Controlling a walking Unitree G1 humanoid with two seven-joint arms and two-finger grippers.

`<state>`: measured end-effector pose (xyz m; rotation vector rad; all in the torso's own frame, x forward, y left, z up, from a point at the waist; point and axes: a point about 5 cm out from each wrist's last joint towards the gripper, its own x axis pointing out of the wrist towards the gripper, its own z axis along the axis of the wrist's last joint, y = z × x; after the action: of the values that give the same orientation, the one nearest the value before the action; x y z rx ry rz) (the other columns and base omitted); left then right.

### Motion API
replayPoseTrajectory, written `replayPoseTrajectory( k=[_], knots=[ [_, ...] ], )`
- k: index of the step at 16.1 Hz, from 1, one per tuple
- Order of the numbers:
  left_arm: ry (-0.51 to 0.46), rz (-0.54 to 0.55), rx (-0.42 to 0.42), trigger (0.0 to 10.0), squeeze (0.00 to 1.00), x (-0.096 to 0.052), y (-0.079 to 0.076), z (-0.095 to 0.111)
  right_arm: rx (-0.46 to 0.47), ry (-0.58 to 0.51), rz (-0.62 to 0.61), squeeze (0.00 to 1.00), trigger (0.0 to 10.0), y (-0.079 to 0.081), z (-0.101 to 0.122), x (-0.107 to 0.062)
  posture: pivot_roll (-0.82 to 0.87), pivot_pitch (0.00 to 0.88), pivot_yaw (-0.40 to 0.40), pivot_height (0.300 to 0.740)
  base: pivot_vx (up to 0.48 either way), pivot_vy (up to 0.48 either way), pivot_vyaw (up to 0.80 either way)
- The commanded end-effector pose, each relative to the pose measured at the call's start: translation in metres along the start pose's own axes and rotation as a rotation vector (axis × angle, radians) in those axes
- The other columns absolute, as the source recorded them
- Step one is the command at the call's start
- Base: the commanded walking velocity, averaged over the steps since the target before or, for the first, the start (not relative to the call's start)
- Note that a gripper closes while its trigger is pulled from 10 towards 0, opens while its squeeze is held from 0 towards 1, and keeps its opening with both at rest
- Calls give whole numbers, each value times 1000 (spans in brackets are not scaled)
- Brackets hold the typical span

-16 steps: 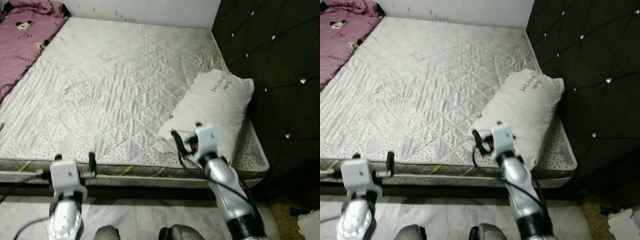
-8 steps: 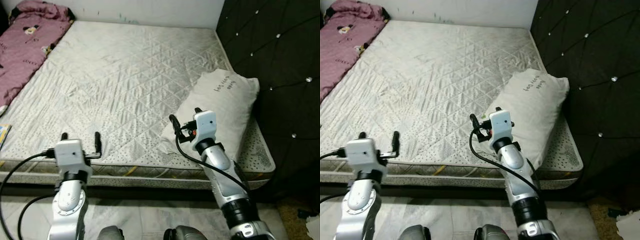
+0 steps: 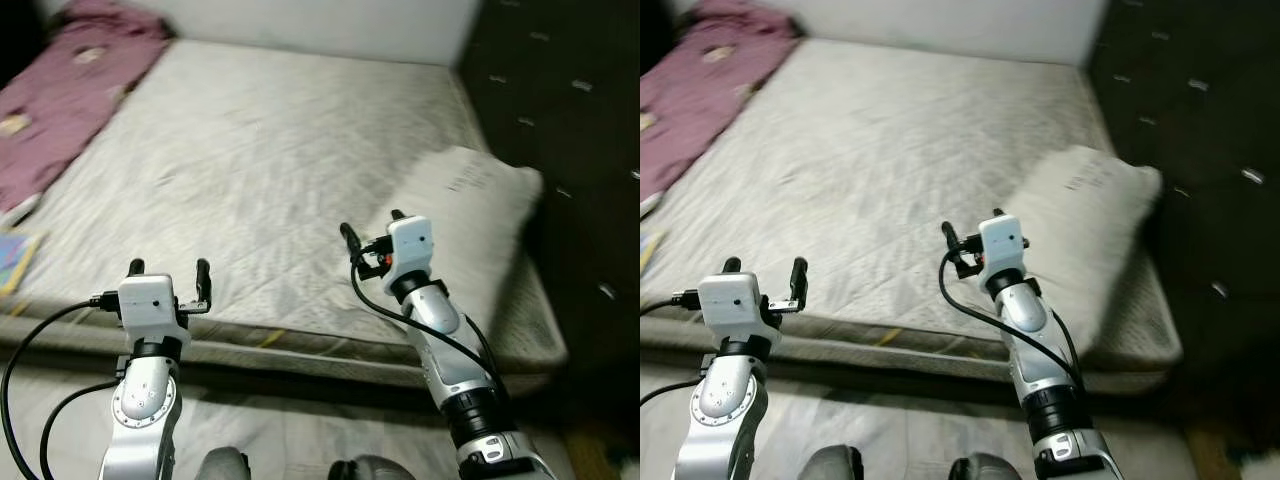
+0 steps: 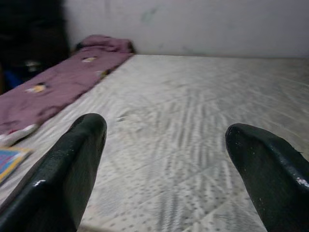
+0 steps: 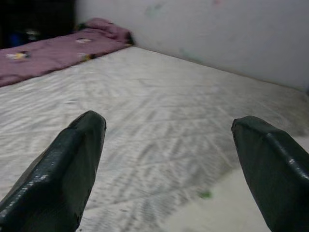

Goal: Clean up the room

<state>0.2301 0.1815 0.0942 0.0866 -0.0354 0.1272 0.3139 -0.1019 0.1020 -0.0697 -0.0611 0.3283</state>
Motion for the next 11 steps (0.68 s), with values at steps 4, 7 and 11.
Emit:
replayPoseTrajectory(
  k=[4, 7, 11],
  knots=[
    [42, -23, -15, 10000, 0, -11, -6, -9, 13, 20, -16, 0, 10000, -4, -7, -6, -18, 93, -33, 740, 0, 0, 0],
    [16, -50, -12, 10000, 0, -3, -8, -4, 14, 13, -31, 0, 10000, -3, -5, -3, -21, 88, -32, 740, 0, 0, 0],
    [23, -43, -8, 10000, 0, -5, -10, -4, 17, 24, -17, 0, 10000, -2, -6, -3, -21, 96, -38, 740, 0, 0, 0]
  ],
)
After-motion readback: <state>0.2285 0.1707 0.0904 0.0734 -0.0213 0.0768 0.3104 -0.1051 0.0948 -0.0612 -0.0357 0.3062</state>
